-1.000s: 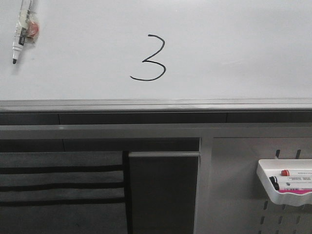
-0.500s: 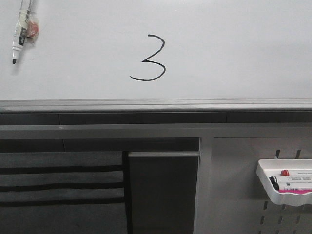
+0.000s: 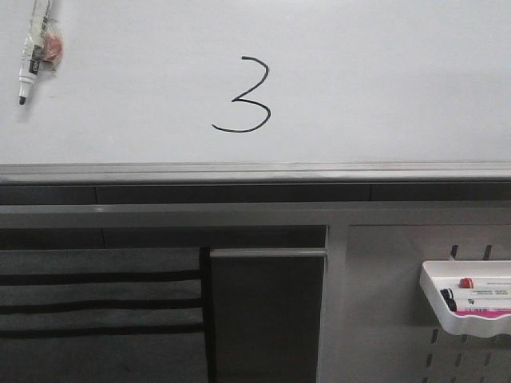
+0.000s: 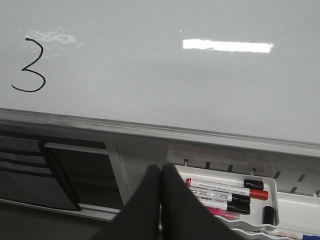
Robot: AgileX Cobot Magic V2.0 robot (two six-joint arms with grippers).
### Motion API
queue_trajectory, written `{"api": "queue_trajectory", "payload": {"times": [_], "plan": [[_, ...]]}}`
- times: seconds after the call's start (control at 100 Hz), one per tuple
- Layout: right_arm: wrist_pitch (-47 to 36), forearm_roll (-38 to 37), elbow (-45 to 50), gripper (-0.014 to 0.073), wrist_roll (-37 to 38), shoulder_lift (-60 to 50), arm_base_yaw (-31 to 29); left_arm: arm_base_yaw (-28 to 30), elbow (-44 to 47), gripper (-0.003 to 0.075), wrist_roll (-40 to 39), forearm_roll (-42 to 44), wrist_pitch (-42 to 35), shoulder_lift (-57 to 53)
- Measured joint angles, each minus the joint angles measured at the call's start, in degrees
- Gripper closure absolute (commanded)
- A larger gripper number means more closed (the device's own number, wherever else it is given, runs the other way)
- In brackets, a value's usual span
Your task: Write number 3 on whiteboard
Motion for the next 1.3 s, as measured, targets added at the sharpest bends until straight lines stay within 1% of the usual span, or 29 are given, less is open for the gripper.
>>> {"api": "queue_trajectory", "payload": {"times": [0.08,0.18,0.39,0.44,0.54,0.64,0.73,0.78,0.9,0.97,1.09,1.3], "plan": [[0.0,0.0,0.0,0.0663,0.0,0.0,0.0,-1.09,2.75,0.0741,0.0,0.0,-0.41,-3.97],[0.0,0.0,0.0,0.0663,0.0,0.0,0.0,-1.44,8.2,0.0741,0.0,1.09,-3.49,-9.49],[0.0,-0.02,0.0,0.0663,0.0,0.0,0.0,-1.44,19.46,0.0741,0.0,1.19,-15.2,-20.41],[0.0,-0.02,0.0,0.0663,0.0,0.0,0.0,-1.44,21.16,0.0741,0.0,1.19,-17.58,-22.28],[0.0,-0.02,0.0,0.0663,0.0,0.0,0.0,-1.44,21.8,0.0741,0.0,1.19,-19.33,-25.77],[0.0,-0.12,0.0,0.0663,0.0,0.0,0.0,-1.44,21.8,0.0741,0.0,1.19,-19.34,-29.03],[0.0,-0.12,0.0,0.0663,0.04,0.0,0.0,-1.44,21.8,0.0741,-1.78,5.73,-18.38,-30.73],[0.0,-0.12,0.0,0.0663,0.04,0.0,0.0,-1.44,21.8,0.0741,-5.38,10.55,-17.75,-30.73],[0.0,-0.12,0.0,0.0663,0.04,0.0,0.0,-1.44,21.8,0.0741,-17.73,22.76,-15.56,-30.73],[0.0,-0.12,0.0,0.0663,0.04,0.0,0.0,-1.44,21.8,0.0741,-22.0,26.46,-14.98,-30.73],[0.0,-0.12,0.0,0.0663,0.04,0.0,0.0,-1.44,21.8,0.0741,-24.37,27.67,-14.74,-30.73],[0.0,-0.12,0.0,0.0663,0.04,0.0,0.0,-1.44,21.8,0.0741,-25.02,27.82,-14.61,-30.73]]}}
